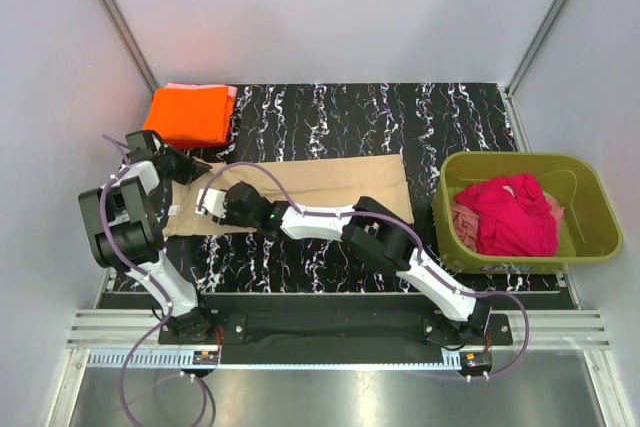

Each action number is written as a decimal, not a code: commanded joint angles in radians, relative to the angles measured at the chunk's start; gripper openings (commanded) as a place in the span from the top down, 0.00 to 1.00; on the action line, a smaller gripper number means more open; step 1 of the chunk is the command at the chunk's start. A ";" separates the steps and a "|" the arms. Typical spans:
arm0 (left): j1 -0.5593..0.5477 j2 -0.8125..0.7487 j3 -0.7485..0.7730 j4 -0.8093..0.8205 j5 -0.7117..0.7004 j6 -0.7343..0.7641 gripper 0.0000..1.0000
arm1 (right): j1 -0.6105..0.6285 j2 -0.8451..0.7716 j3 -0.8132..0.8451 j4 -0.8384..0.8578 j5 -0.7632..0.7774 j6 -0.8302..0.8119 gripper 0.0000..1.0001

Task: Fold and stack the t-shirts
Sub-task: Fold the tshirt

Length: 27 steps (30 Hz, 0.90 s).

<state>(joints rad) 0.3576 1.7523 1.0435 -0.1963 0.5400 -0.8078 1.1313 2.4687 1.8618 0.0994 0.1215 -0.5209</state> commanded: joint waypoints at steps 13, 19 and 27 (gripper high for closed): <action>0.000 -0.007 0.039 -0.011 0.018 0.015 1.00 | 0.001 -0.034 0.036 -0.010 0.036 -0.036 0.55; 0.000 -0.011 0.038 -0.023 0.009 0.024 1.00 | -0.001 -0.016 0.054 -0.009 0.050 -0.042 0.60; -0.002 -0.016 0.036 -0.026 0.008 0.025 1.00 | -0.001 -0.020 0.054 0.008 0.081 -0.050 0.78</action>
<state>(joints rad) 0.3576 1.7523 1.0435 -0.2218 0.5392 -0.7933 1.1313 2.4737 1.8755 0.0826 0.1680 -0.5575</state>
